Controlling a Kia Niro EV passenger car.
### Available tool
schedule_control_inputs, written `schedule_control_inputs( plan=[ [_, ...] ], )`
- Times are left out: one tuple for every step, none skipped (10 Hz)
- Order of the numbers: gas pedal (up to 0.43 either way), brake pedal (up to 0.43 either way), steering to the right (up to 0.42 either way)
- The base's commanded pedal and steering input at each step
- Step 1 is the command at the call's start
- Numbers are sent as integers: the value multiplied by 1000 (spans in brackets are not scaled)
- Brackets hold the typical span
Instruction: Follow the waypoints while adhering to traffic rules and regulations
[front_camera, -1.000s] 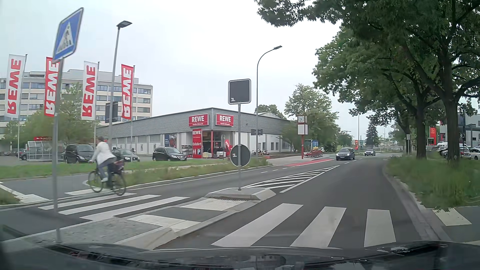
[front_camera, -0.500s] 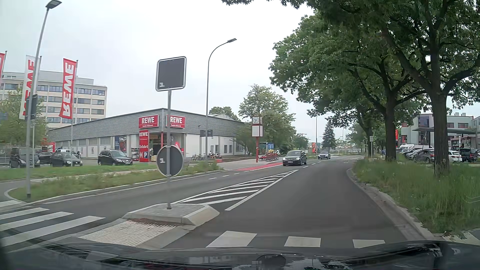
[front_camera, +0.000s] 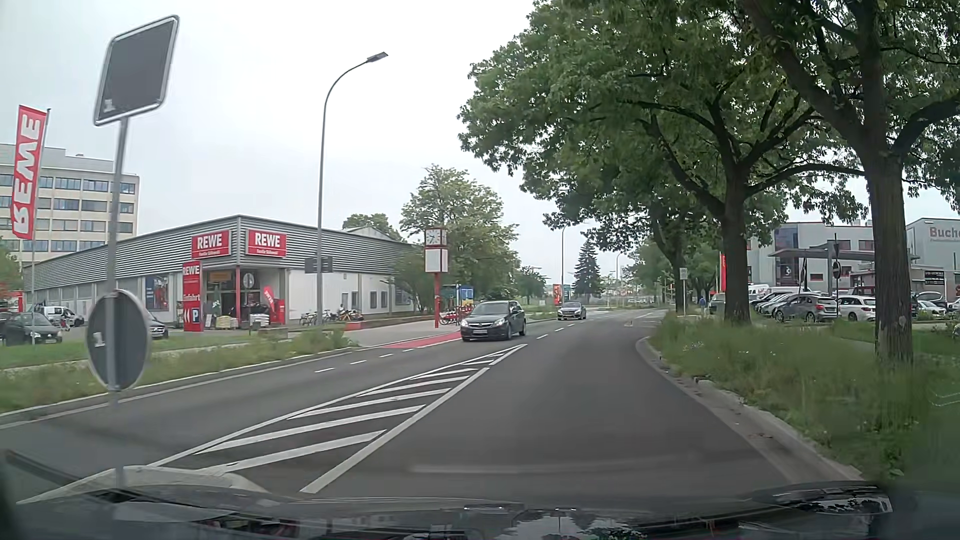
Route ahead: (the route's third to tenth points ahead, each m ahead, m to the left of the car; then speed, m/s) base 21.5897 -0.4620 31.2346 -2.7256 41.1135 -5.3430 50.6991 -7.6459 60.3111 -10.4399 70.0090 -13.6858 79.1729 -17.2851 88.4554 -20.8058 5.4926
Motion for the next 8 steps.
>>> schedule_control_inputs(
  plan=[
    [209, 0, 105],
    [209, 0, 92],
    [209, 0, 83],
    [209, 0, 78],
    [220, 0, 70],
    [220, 0, 63],
    [220, 0, 60],
    [220, 0, 59]
  ],
)
